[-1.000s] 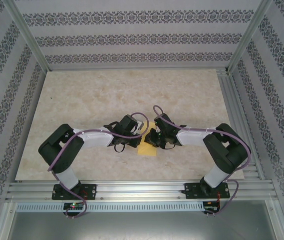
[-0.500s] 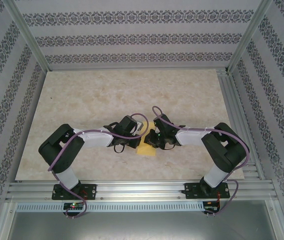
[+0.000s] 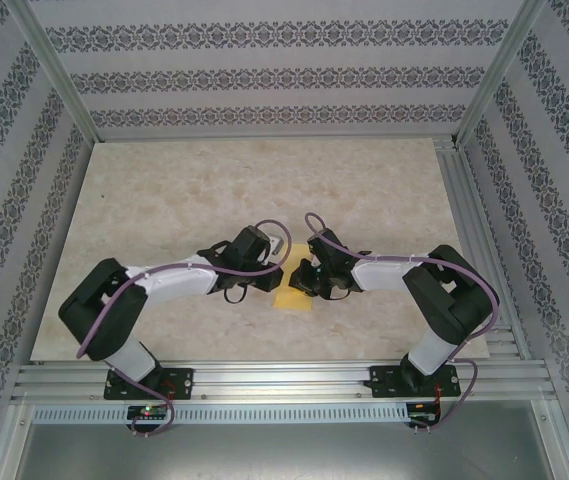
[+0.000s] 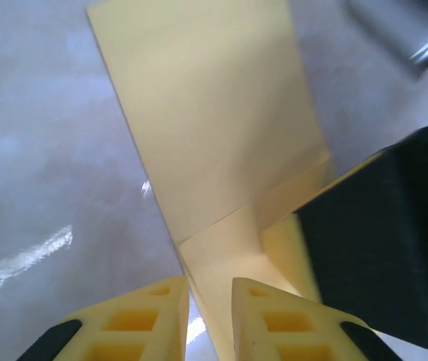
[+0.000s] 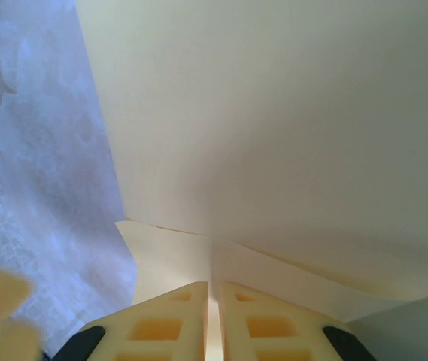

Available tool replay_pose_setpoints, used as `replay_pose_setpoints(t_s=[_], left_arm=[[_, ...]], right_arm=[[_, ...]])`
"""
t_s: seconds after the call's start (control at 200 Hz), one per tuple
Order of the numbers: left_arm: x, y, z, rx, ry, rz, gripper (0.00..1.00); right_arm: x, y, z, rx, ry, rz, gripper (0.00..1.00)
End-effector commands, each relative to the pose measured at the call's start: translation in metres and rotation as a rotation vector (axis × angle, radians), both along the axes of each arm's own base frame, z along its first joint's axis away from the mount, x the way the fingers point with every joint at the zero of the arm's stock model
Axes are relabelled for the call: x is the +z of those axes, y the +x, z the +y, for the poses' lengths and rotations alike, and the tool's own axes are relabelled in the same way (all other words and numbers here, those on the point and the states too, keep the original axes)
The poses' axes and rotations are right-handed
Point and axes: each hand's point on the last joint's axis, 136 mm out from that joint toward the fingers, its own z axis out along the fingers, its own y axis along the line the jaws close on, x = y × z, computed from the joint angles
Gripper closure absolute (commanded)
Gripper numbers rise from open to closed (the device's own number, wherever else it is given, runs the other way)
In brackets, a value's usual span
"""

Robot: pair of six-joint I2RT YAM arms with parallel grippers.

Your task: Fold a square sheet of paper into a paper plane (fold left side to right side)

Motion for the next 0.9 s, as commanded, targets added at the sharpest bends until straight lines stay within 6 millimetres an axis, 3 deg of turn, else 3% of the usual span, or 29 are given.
replay_pose_setpoints(t_s=[0.0,0.29,0.659,0.894], left_arm=[[0.021,-0.005,0.006,0.038,-0.038,0.001,0.75],[0.019,-0.046,-0.016,0.022,-0.293,0.173,0.82],[0.011,-0.050,-0.031,0.028,-0.329,0.241,0.85],[-0.005,-0.054,-0.037,0.022,-0.300,0.281,0.85]], right_arm=[[-0.027,-0.019,-0.016,0.000,-0.088,0.068,0.87],[-0.026,-0.018,-0.015,0.002,-0.084,0.064,0.87],[-0.024,-0.017,-0.014,0.004,-0.080,0.060,0.87],[-0.025,-0.017,-0.014,0.004,-0.083,0.062,0.87]])
